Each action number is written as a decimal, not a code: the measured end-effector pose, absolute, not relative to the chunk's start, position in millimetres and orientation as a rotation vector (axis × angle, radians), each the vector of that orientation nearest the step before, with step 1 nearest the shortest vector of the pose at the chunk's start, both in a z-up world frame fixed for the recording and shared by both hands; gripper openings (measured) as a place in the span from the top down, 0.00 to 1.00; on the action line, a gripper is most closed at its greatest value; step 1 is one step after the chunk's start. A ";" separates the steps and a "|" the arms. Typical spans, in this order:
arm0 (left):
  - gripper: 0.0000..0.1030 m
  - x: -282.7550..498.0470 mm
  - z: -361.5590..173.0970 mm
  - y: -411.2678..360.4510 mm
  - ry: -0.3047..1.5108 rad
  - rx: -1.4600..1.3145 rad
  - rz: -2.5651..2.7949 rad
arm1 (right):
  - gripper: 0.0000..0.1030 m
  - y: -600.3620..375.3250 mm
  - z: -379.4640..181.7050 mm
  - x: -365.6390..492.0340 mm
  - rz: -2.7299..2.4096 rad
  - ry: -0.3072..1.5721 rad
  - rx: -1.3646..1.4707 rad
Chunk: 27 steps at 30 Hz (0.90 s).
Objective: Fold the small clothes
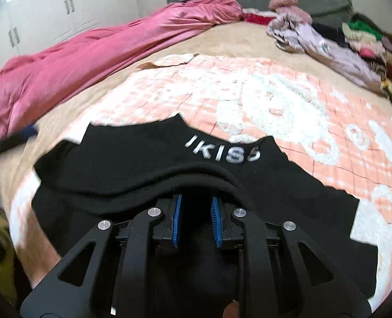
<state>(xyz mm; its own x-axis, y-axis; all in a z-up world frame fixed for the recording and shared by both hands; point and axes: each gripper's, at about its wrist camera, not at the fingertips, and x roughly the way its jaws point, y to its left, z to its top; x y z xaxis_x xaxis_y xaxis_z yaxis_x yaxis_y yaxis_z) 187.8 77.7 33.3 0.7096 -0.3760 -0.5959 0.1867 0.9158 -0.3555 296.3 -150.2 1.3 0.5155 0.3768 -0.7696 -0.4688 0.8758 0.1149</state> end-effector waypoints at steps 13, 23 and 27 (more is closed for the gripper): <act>0.36 212.6 -35.9 6.3 0.895 -0.153 -0.452 | 0.69 -184.5 26.2 326.0 0.439 0.890 -0.015; 0.35 247.0 -20.4 84.6 0.759 -0.300 -0.197 | 0.53 -266.1 41.8 260.7 0.298 0.746 0.055; 0.35 242.5 -9.5 102.6 0.719 -0.300 -0.119 | 0.48 -287.1 28.9 247.2 0.241 0.717 0.082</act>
